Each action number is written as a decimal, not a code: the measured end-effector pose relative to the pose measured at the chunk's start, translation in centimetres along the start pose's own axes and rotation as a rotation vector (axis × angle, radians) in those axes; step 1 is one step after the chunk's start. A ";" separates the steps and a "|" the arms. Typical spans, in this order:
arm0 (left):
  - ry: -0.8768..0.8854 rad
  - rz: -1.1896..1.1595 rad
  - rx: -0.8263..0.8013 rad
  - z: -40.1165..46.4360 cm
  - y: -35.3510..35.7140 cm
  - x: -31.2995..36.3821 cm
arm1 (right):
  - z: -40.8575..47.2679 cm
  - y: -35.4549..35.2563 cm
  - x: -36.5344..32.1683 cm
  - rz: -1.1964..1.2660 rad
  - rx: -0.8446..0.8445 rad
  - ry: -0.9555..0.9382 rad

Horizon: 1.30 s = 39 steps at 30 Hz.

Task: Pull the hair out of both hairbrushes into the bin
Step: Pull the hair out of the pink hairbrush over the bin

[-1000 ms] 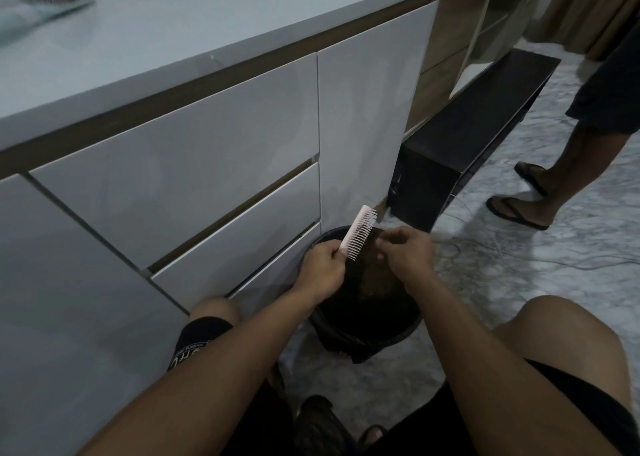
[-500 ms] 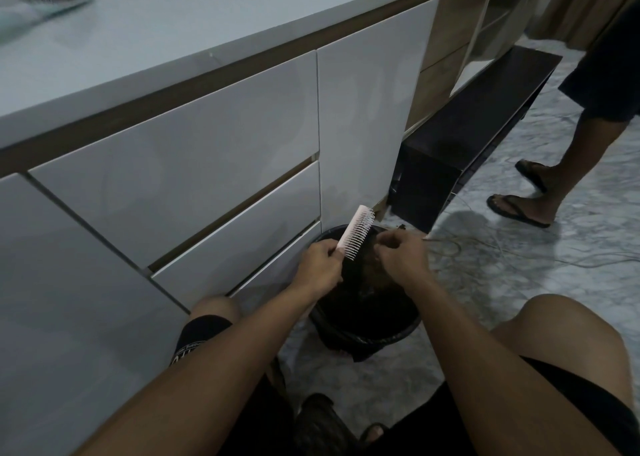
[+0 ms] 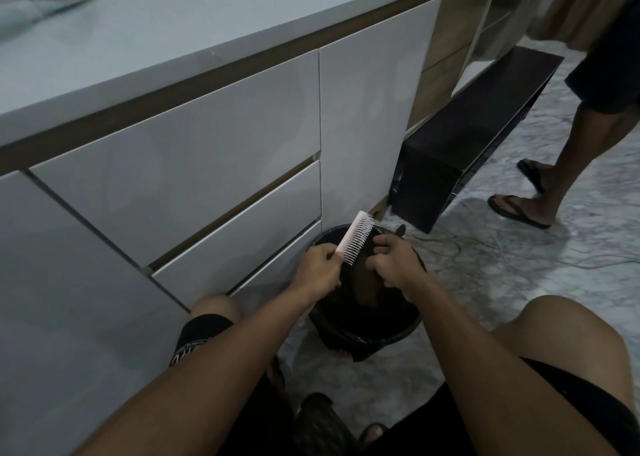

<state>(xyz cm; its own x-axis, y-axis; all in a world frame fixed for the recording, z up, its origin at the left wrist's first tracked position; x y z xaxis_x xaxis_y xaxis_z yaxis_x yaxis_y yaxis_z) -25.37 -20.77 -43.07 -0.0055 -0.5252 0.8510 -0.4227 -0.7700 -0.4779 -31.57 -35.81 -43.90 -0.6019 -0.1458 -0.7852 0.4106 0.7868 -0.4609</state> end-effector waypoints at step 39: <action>0.126 -0.028 -0.030 -0.5 0.1 -0.7 | 0.0 -2.4 -0.6 0.187 0.384 -0.099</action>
<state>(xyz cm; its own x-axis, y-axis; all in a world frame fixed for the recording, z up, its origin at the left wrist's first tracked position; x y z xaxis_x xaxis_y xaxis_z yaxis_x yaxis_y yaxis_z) -25.87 -20.32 -43.67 -0.1065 -0.4521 0.8856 -0.4513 -0.7716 -0.4482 -32.16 -37.58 -42.30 -0.4324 -0.0939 -0.8968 0.7423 0.5275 -0.4132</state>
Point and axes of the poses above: each hand's wrist, its own z-axis towards the middle knuckle, its own y-axis out of the palm, x = y × z, the point moved 4 cm from there along z, towards the middle knuckle, and after that the axes turned 6 degrees about x, right-handed, at the moved point
